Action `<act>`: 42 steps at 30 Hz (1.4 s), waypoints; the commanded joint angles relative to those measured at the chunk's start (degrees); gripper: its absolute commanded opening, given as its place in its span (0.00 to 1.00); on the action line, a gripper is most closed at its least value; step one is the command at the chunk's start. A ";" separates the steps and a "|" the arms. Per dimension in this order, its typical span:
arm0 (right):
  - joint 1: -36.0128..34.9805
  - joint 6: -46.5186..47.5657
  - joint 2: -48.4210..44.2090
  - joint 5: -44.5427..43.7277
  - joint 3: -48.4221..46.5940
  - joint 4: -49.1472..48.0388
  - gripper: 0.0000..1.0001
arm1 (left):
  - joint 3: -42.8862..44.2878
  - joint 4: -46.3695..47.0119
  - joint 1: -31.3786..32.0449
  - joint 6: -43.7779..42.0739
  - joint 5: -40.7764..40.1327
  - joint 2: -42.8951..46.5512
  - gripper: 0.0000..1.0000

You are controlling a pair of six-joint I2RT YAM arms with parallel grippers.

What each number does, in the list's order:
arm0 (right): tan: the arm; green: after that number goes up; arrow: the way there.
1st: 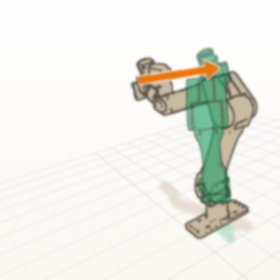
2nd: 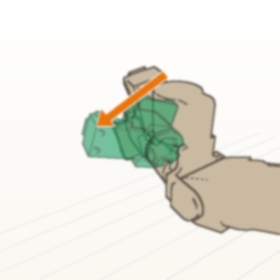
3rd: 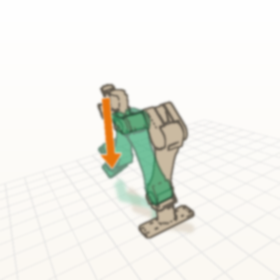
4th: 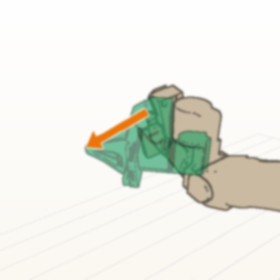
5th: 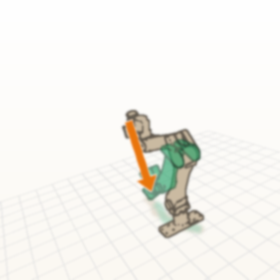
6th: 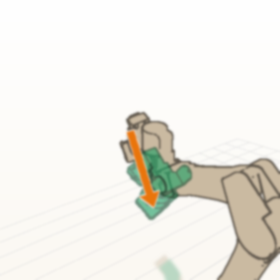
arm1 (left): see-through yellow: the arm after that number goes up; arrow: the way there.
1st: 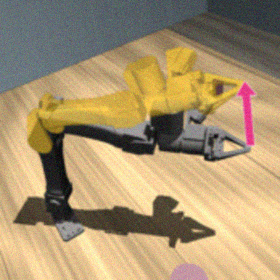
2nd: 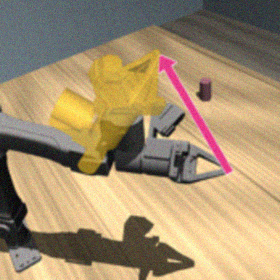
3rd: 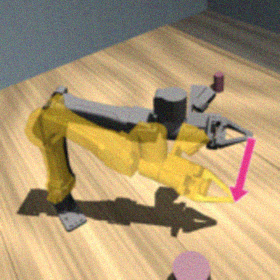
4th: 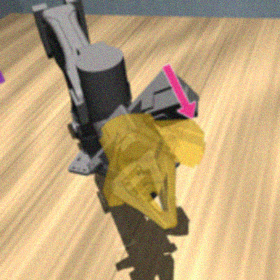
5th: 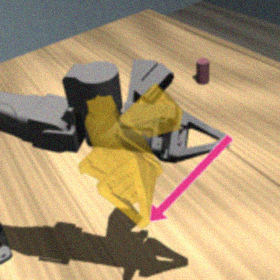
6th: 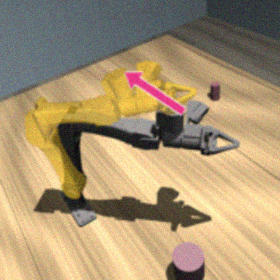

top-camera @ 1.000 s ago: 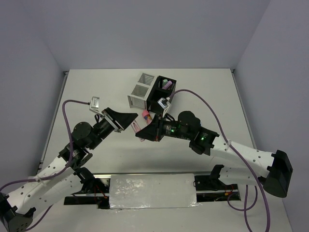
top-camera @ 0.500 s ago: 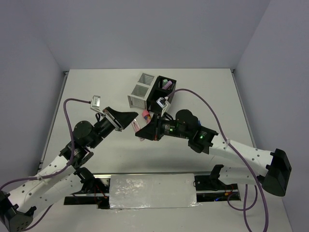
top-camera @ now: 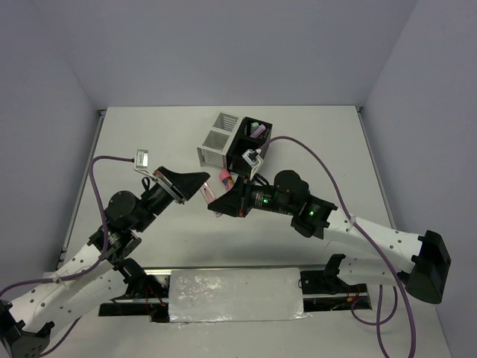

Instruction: Sort the stationery into containers

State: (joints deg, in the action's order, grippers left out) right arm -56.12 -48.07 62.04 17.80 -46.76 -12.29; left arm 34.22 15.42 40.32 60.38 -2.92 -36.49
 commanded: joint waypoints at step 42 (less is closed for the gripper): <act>6.02 4.74 18.91 8.65 -35.95 -10.99 0.00 | -14.53 2.25 6.53 -3.52 3.27 3.35 0.00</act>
State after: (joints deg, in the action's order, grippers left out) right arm -51.40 -40.91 81.49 33.30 -75.57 6.26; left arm 23.03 36.58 41.91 60.34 -16.78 -31.94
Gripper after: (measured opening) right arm 0.254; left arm 0.275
